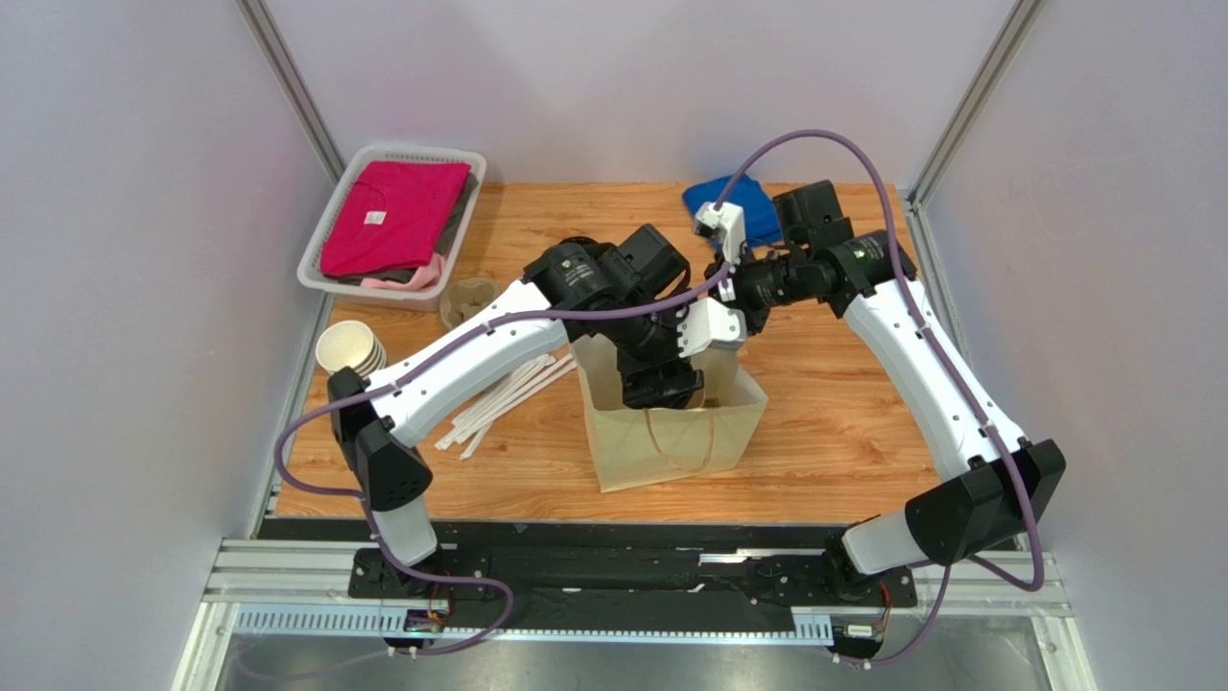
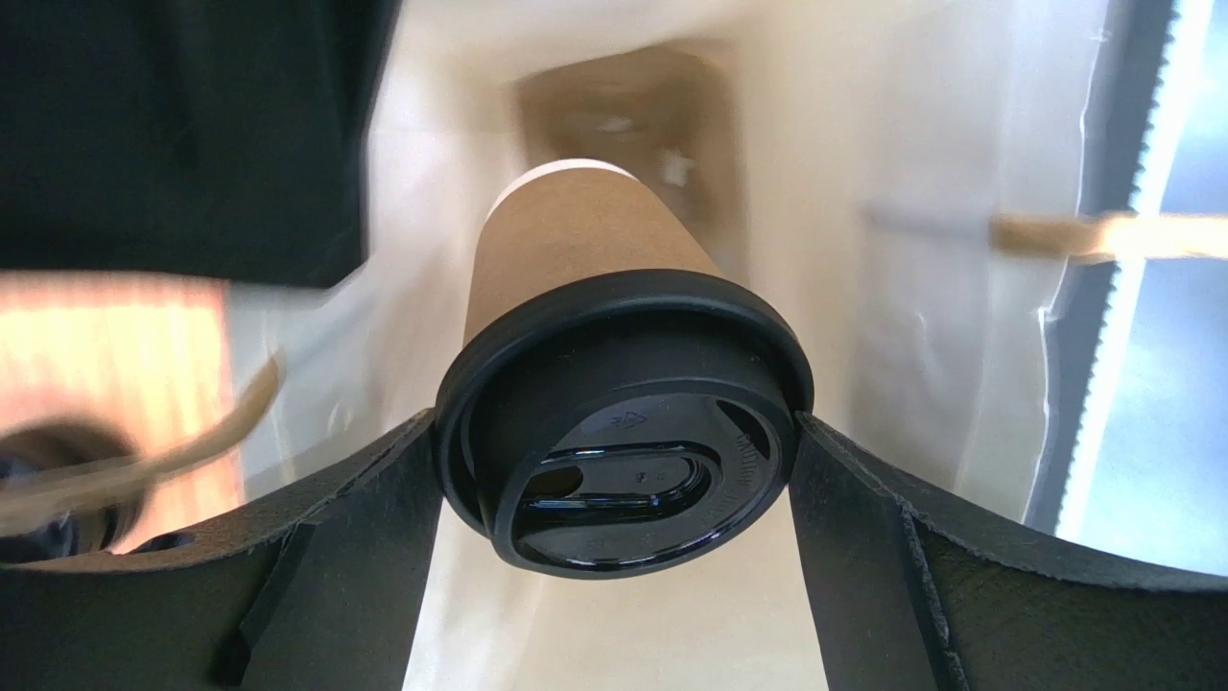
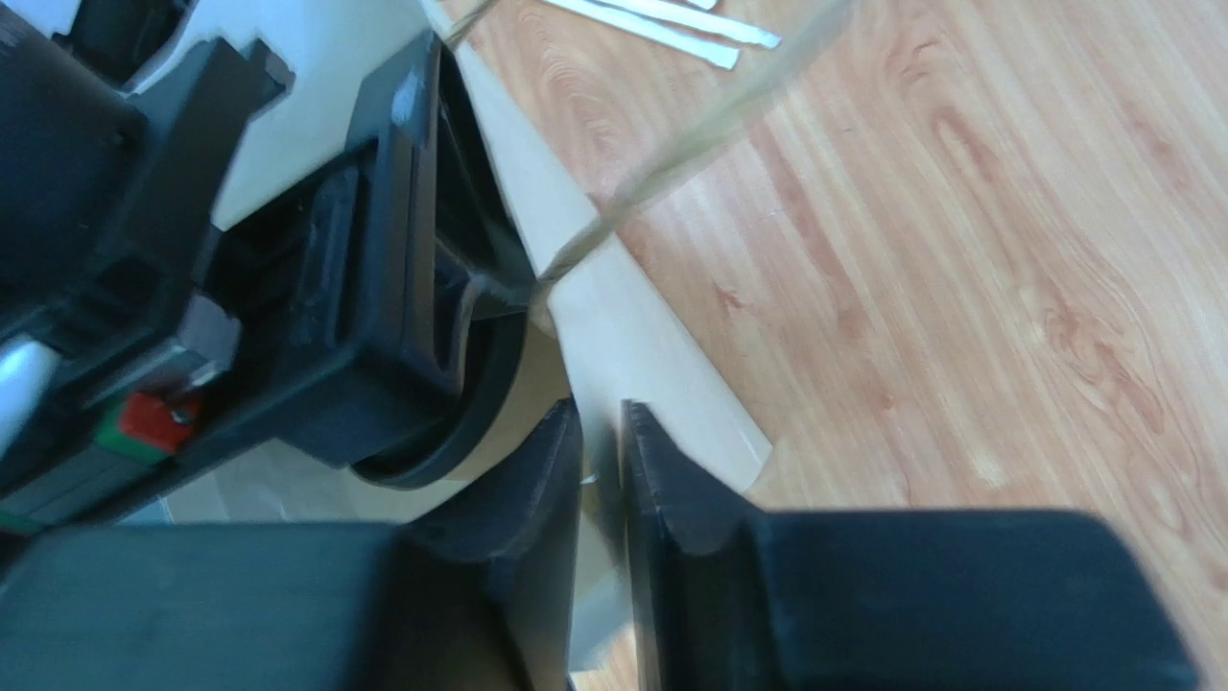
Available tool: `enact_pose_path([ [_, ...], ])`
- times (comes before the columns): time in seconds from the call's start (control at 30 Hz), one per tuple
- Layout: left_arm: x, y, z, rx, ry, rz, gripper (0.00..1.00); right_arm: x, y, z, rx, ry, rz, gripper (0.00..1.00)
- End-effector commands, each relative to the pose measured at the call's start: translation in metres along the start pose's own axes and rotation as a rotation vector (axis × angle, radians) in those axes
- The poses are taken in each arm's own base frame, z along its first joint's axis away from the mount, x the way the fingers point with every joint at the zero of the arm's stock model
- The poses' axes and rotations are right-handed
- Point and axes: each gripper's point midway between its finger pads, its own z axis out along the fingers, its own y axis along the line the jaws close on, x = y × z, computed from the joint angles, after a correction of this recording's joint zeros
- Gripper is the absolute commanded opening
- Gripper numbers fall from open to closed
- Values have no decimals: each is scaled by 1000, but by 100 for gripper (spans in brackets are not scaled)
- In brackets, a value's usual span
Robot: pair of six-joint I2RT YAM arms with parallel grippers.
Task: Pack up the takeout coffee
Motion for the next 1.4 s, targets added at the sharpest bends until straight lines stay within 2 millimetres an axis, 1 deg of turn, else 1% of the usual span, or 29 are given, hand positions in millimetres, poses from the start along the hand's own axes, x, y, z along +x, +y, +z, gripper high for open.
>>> enact_pose_path([
  [0.0, -24, 19, -37, -188, -149, -28, 23, -19, 2, -6, 45, -71, -84, 3],
  [0.03, -20, 16, -42, -207, -157, -48, 23, -21, 3, -7, 52, -80, -83, 0],
  [0.1, -20, 21, -48, -255, -184, -55, 23, -23, 7, -12, 67, -104, -92, 0],
  [0.13, -15, 18, -51, -263, -188, -71, 23, -24, 10, -12, 68, -110, -97, 0],
  [0.2, -11, 19, -52, -289, -195, -91, 23, -23, 19, -16, 76, -129, -98, 0],
  [0.27, 0, 17, -48, -299, -179, -132, 23, -23, 29, -20, 75, -146, -107, 0],
  [0.3, 0, 18, -47, -306, -183, -142, 23, -18, 34, -17, 64, -140, -107, 0],
  [0.33, 8, 16, -41, -302, -168, -164, 23, -16, 37, -17, 61, -142, -100, 0],
  [0.4, 11, 19, -36, -321, -169, -197, 23, -12, 45, -17, 54, -147, -106, 0],
  [0.43, 18, 19, -32, -327, -156, -216, 23, -11, 48, -17, 53, -148, -98, 0],
  [0.47, 19, 22, -31, -345, -158, -230, 23, -13, 51, -20, 59, -164, -110, 0],
  [0.53, 26, 22, -26, -358, -154, -282, 23, -11, 56, -18, 61, -167, -85, 0],
  [0.6, 27, 27, -27, -399, -175, -322, 23, -13, 61, -20, 68, -190, -79, 0],
  [0.63, 34, 24, -25, -408, -171, -336, 23, -9, 62, -19, 68, -187, -63, 0],
  [0.7, 37, 27, -25, -436, -193, -353, 24, -12, 67, -23, 92, -223, -42, 0],
  [0.73, 45, 23, -22, -433, -188, -357, 24, -5, 67, -21, 98, -220, -28, 0],
  [0.77, 46, 28, -24, -468, -208, -355, 25, -8, 71, -26, 112, -251, -34, 0],
  [0.83, 55, 24, -23, -479, -213, -349, 25, -4, 75, -26, 121, -255, -37, 0],
  [0.87, 53, 24, -22, -485, -224, -340, 25, 0, 77, -26, 122, -252, -33, 0],
  [0.93, 60, 21, -18, -486, -211, -315, 25, 4, 77, -26, 139, -245, -8, 0],
  [0.97, 59, 20, -16, -483, -212, -302, 25, 7, 75, -24, 144, -236, 6, 0],
  [1.0, 65, 18, -11, -478, -199, -296, 25, 7, 73, -24, 154, -234, 18, 5],
  [1.03, 65, 16, -10, -470, -202, -289, 25, 8, 72, -23, 157, -231, 27, 12],
  [1.07, 65, 15, -9, -465, -205, -287, 25, 6, 71, -22, 162, -231, 30, 21],
  [1.1, 67, 14, -8, -461, -201, -285, 25, 4, 70, -22, 160, -235, 29, 42],
  [1.17, 67, 13, -7, -454, -203, -281, 25, 1, 68, -18, 158, -228, 33, 54],
  [1.2, 69, 12, -6, -454, -198, -281, 24, -5, 68, -19, 156, -235, 29, 61],
  [1.27, 70, 12, -6, -456, -194, -275, 24, -9, 65, -13, 146, -221, 29, 63],
  [1.37, 73, 13, -5, -466, -186, -278, 24, -18, 69, -8, 98, -219, 21, 65],
])
